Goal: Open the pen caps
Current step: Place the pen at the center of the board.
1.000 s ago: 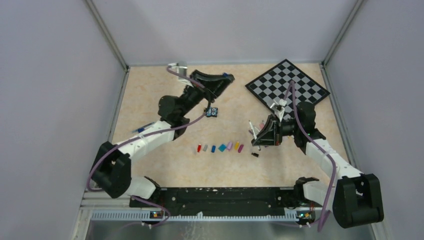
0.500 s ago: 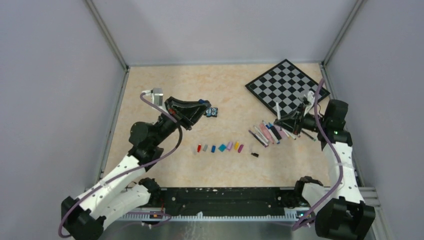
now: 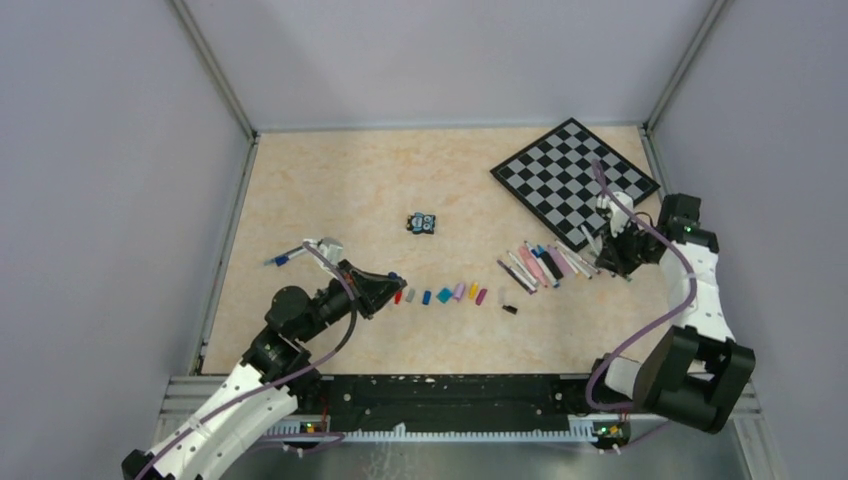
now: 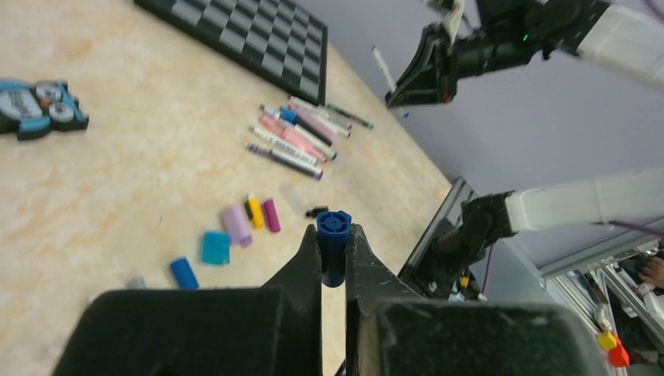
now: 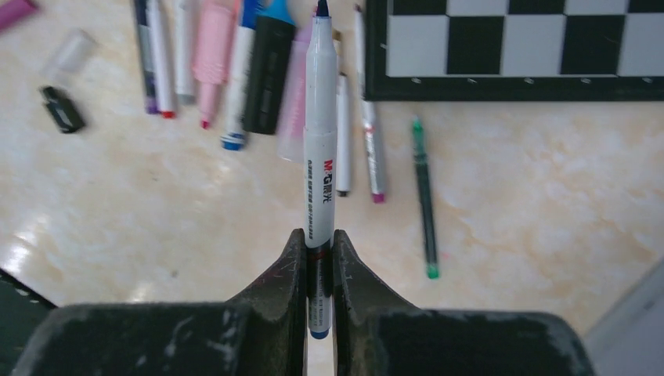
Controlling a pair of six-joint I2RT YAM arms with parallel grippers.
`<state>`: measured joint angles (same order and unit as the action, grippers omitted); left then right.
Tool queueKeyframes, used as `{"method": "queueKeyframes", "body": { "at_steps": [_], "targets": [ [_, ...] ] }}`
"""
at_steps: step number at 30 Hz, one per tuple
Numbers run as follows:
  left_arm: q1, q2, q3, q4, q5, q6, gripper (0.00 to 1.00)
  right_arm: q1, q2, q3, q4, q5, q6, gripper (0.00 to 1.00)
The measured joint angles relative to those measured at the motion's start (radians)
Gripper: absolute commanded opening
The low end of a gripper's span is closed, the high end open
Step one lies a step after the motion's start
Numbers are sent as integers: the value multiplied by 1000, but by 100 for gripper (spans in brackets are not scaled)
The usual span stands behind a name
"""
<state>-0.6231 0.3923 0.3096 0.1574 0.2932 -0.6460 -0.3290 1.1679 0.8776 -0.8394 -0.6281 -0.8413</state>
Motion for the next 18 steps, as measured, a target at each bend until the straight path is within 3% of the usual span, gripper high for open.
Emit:
{"method": "queueKeyframes", "body": {
  "at_steps": [6,18],
  "targets": [
    [0,-36,-76,-31,1,-27,0,-92,183,143,-44,145,-167,3],
    [0,-37,-76,-44,-5,-32,0,-99,533,312,-59,308,-339,5]
  ]
}}
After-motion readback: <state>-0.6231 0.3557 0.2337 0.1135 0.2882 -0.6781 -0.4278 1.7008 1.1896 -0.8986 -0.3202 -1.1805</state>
